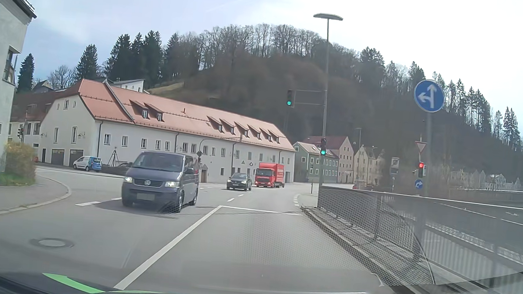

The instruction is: Follow the waypoints while adhering to traffic rules and regulations

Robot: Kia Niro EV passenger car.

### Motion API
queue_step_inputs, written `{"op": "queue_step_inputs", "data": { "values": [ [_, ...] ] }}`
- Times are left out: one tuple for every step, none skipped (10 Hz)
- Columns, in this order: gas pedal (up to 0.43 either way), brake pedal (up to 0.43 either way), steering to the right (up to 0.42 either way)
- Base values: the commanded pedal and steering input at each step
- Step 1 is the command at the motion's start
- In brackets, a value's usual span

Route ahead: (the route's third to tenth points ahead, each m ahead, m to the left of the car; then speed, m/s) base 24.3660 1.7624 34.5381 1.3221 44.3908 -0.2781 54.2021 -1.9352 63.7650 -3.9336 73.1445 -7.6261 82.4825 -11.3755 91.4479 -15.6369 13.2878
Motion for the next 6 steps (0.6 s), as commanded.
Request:
{"op": "queue_step_inputs", "data": {
  "values": [
    [0.059,0.0,0.003],
    [0.059,0.0,0.004],
    [0.067,0.0,0.005],
    [0.067,0.0,0.007],
    [0.067,0.0,0.007],
    [0.067,0.0,0.009]
  ]
}}
